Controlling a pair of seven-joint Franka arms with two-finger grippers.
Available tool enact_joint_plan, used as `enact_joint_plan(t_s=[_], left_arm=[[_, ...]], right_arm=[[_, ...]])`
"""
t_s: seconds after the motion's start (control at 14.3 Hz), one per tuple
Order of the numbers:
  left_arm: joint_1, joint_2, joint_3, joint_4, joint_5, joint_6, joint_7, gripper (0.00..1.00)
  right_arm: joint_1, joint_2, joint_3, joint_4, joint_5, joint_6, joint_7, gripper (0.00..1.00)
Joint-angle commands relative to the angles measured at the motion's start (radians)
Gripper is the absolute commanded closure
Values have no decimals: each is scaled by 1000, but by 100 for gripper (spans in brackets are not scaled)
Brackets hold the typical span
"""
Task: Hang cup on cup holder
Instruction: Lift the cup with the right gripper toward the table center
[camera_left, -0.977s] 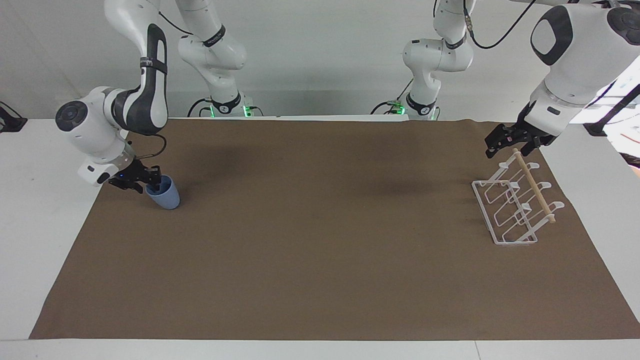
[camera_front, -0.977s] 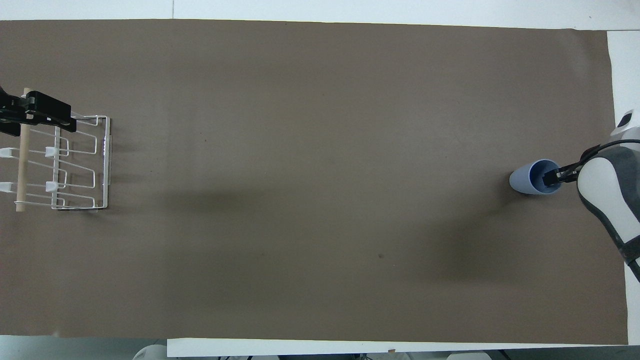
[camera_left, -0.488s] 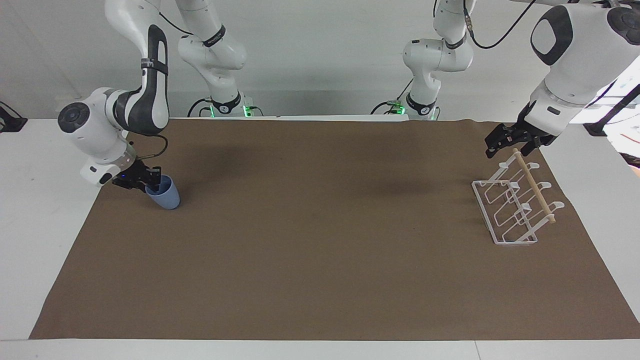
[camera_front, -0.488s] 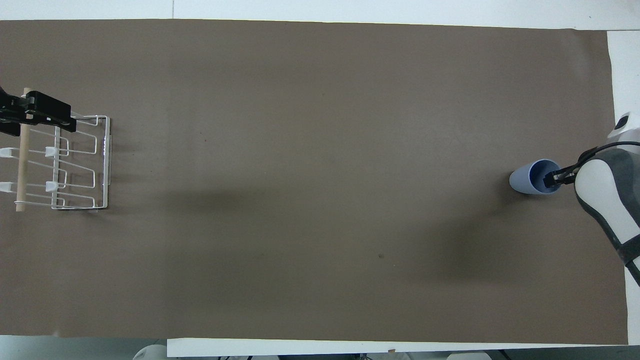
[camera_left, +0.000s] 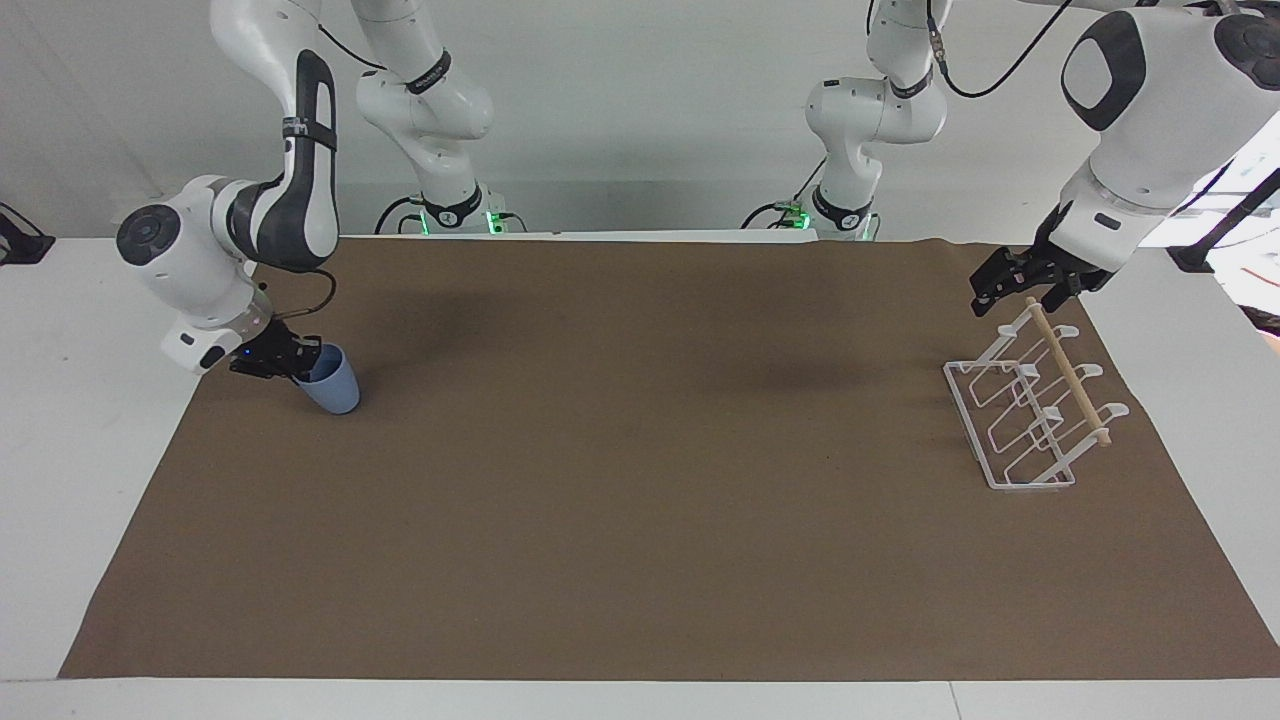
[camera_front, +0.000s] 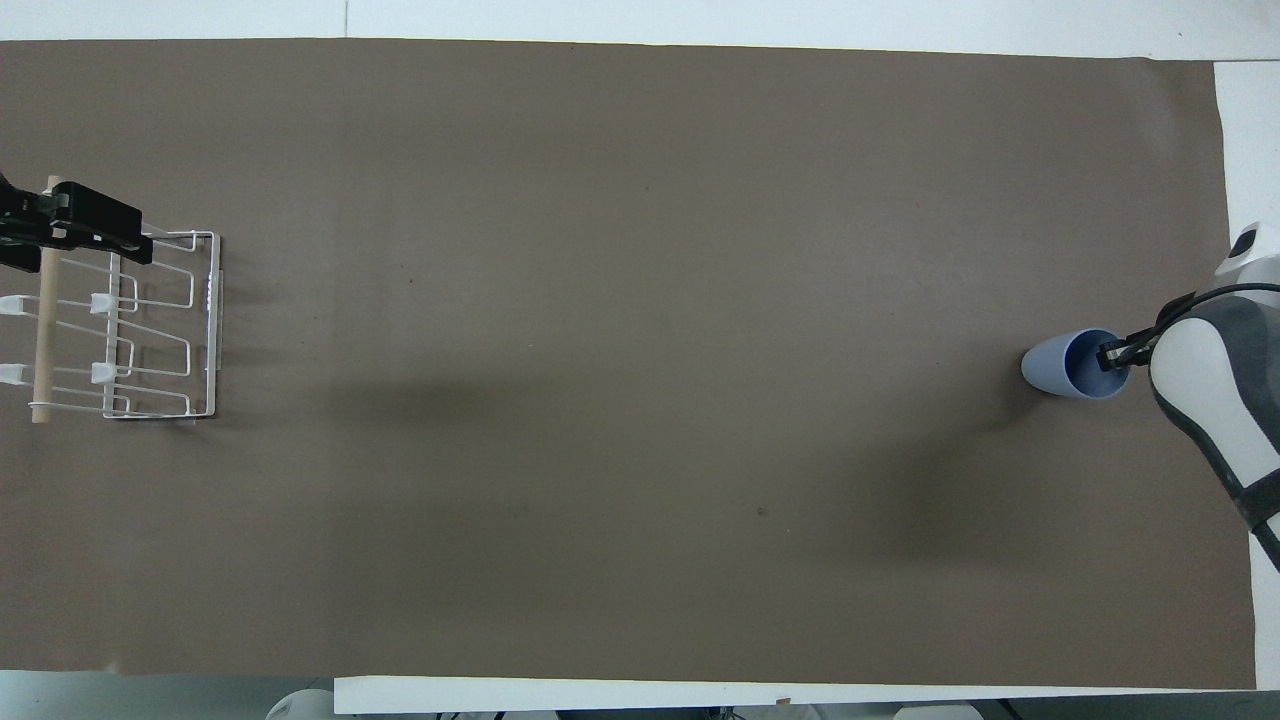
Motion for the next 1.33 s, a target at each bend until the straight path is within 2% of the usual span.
enact_joint_plan(t_s=[0.0, 0.07, 0.21, 0.35, 0.49, 0.63, 0.77, 0.98, 1.19, 1.26], left_arm=[[-4, -19, 4, -12, 3, -9, -10, 0], [-4, -17, 4, -12, 3, -11, -10, 0], [-1, -24, 6, -16, 3, -56, -12, 0], [19, -27, 4, -14, 3, -68, -9, 0], [17, -28, 6, -14, 6, -77, -13, 0], [16, -30, 4, -17, 16, -71, -37, 0], [-5, -48, -1, -57, 16, -58, -213, 0], [-111, -70, -5, -107, 16, 38, -636, 0], [-237, -77, -7, -117, 4, 63, -1001, 0], [-278, -73, -7, -114, -1, 84, -1130, 0]], right_arm=[[9, -16, 18, 147, 15, -211, -28, 100], [24, -21, 29, 205, 59, -303, -25, 100], [34, -44, 32, 279, 246, -428, -18, 100], [37, -53, 70, 307, 416, -477, -3, 100], [46, -64, 87, 299, 619, -491, 110, 100], [99, -65, 91, 298, 779, -488, 161, 100], [153, -65, 89, 295, 923, -472, 250, 100], [227, -73, 91, 263, 1066, -384, 305, 100], [311, -148, 91, 85, 1294, -278, 298, 100], [334, -150, 91, 66, 1357, -263, 296, 100]])
